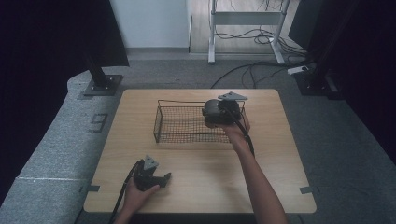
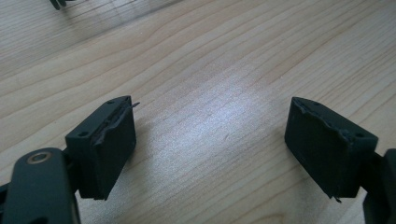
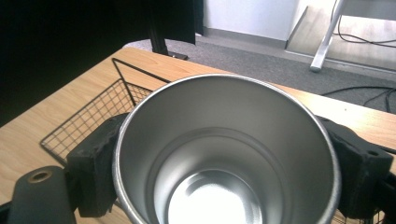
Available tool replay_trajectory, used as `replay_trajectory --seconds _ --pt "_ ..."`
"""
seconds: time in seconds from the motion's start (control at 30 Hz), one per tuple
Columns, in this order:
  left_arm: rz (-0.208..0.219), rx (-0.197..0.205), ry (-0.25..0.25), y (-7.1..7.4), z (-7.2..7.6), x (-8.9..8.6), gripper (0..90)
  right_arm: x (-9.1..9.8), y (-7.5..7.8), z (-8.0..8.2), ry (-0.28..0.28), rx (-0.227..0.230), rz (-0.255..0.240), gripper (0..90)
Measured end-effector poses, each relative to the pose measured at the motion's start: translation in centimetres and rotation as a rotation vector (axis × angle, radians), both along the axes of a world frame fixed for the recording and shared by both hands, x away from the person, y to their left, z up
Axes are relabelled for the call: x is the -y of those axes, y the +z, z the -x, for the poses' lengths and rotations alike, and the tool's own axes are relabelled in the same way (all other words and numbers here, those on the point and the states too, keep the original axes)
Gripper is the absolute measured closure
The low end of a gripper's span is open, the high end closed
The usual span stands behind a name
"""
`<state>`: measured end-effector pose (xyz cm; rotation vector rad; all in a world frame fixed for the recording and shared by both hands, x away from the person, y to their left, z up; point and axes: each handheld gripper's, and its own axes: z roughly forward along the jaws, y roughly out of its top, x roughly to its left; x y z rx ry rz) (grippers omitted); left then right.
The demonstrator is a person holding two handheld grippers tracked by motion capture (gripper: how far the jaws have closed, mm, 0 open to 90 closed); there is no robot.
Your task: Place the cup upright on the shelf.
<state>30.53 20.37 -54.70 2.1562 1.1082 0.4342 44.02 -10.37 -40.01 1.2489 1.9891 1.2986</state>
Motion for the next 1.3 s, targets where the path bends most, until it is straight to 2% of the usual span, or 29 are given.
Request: replay_trajectory --seconds 0.27,0.63,1.3 --pt "-0.002 0.000 -0.001 0.0 0.0 0.0 16.4 0.1 -0.8 -1.5 -0.018 -0.022 0.009 13.3" --pt "-0.002 -0.001 -0.002 0.0 0.0 0.0 16.4 -0.3 -1.3 -2.5 -0.009 -0.026 0.024 13.3" --pt "0.000 -0.002 -0.001 0.0 0.0 0.0 16.4 -0.7 -3.2 -4.6 -0.020 -0.081 0.047 13.3"
